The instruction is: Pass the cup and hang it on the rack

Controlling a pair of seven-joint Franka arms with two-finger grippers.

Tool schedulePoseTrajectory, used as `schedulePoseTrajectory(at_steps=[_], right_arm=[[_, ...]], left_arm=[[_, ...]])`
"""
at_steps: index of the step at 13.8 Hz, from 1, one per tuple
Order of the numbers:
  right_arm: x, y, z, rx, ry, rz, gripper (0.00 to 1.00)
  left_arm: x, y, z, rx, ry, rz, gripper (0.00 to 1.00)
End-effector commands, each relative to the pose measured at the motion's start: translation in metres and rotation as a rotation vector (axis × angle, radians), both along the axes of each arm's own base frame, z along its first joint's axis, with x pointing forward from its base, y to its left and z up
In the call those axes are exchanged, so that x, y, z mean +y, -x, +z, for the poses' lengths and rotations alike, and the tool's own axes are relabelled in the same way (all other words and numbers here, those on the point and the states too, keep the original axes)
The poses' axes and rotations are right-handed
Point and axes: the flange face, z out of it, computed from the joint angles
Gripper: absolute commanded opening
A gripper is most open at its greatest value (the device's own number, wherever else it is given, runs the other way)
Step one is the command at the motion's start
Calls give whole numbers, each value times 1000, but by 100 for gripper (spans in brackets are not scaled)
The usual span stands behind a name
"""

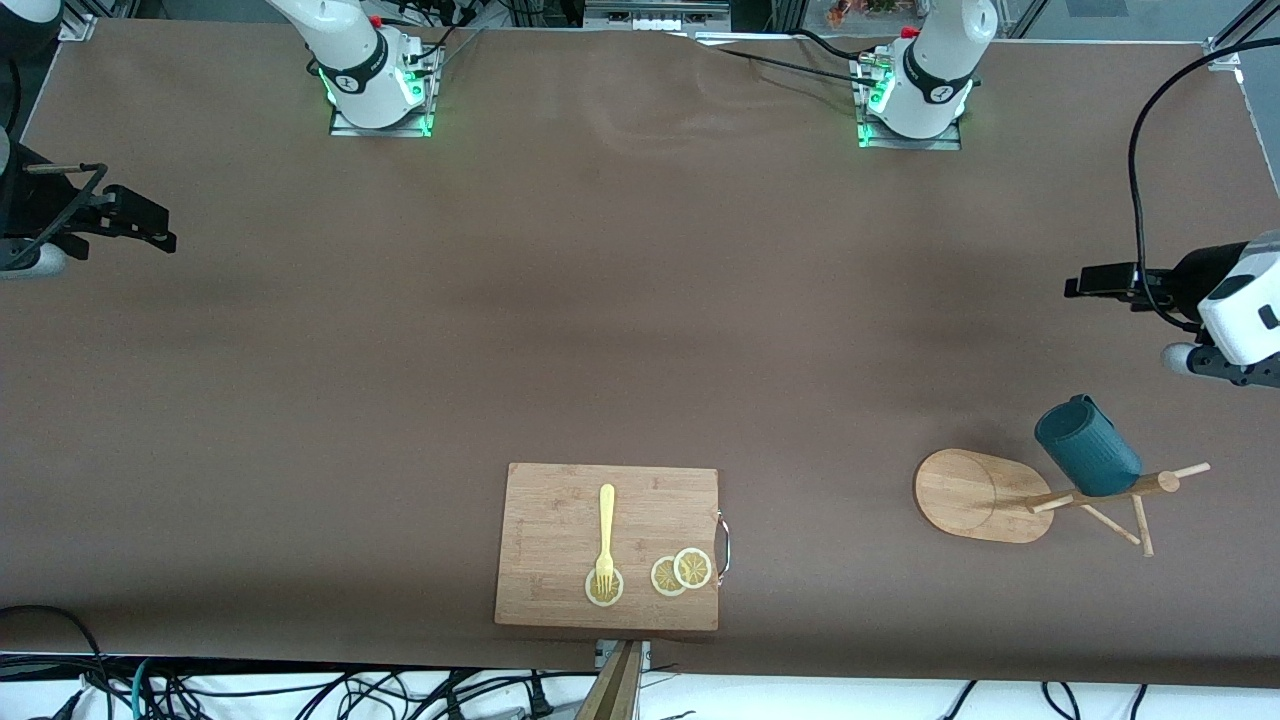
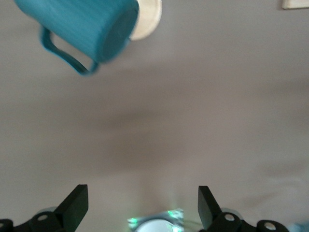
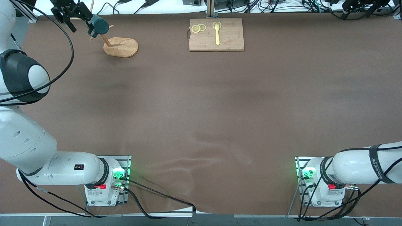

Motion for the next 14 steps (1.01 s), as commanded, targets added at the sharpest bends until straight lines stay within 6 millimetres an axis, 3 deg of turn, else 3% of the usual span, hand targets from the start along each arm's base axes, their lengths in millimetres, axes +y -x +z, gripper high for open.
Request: schedulePoseTrajectory(at_steps=[1, 4, 7, 9, 14], right_arm=[[-1, -2, 6, -11, -7, -2, 100], [-1, -3, 5, -9, -7, -4, 100], [-1, -5, 3, -14, -6, -4, 100], [-1, -5, 3, -14, -6, -7, 100], [0, -6, 3, -21, -5, -3, 100]], left_arm=[[-6, -5, 40, -145, -93, -26, 100], [-3, 4, 79, -214, -96, -10, 100], [-2, 17, 74, -116, -99, 48, 100], [-4, 25, 83, -111, -110, 119, 100], [-16, 41, 83, -98, -111, 106, 100]])
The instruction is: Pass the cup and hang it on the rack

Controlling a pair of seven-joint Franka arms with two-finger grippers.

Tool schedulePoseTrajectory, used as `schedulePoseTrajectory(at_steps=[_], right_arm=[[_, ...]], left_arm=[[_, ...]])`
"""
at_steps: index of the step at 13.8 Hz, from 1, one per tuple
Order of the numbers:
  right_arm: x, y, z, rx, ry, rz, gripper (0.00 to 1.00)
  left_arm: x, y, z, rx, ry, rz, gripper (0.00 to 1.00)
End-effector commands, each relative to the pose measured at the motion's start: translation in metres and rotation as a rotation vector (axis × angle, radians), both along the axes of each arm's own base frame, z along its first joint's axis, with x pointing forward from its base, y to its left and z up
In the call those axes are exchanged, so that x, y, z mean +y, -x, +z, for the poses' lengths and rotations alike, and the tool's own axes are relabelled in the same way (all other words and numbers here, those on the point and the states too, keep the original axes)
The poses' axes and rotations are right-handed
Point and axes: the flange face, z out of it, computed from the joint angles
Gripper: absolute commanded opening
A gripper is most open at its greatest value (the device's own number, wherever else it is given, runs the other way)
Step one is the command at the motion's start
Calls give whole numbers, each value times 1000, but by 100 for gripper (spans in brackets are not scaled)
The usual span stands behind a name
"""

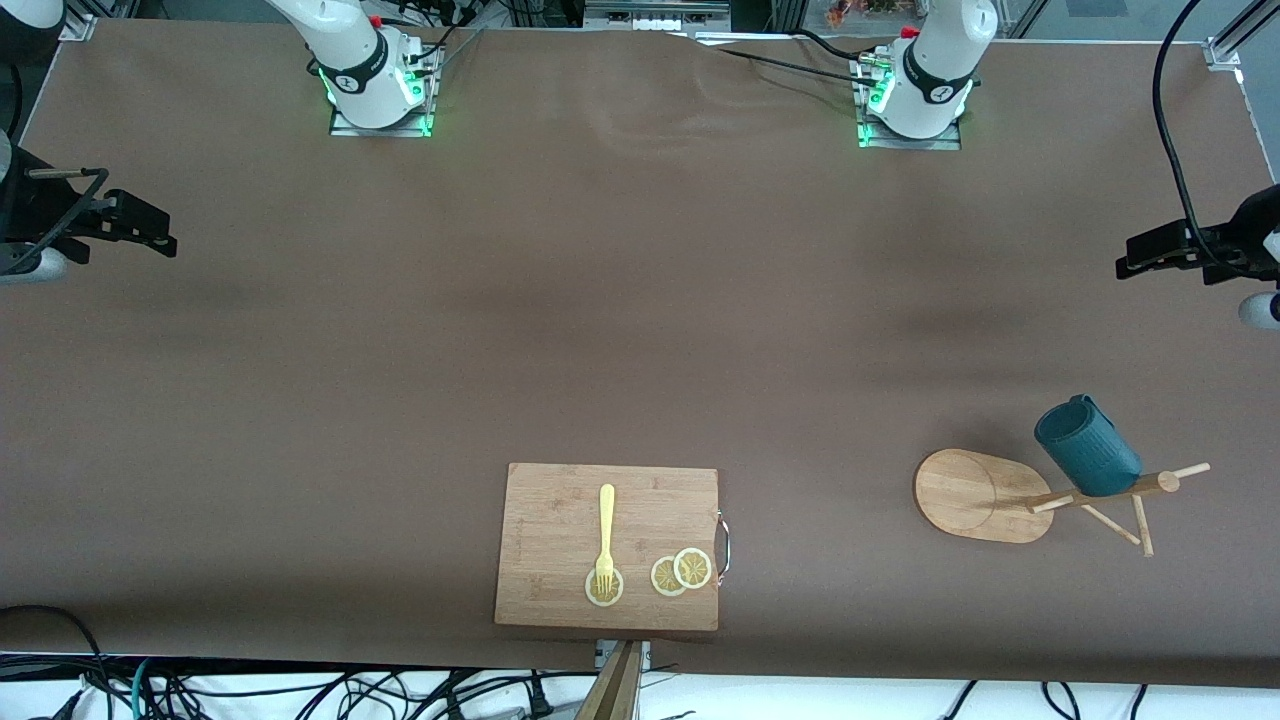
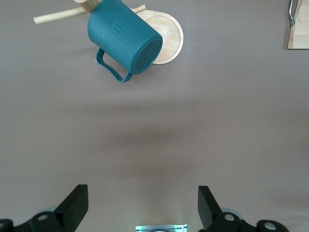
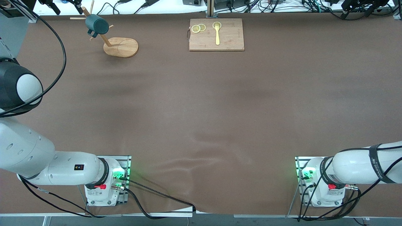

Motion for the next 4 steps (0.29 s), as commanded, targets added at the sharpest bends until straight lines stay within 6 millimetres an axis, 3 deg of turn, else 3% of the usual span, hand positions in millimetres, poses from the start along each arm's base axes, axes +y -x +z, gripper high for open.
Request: schedulePoseTrajectory(at_steps=[1, 4], right_arm=[[0, -3, 5, -11, -5, -2, 100], [1, -4, 3, -8, -7, 3, 100]], left_arm=[[-8, 12, -1, 20, -24, 0, 100], [-9, 9, -3, 24, -27, -3, 100]])
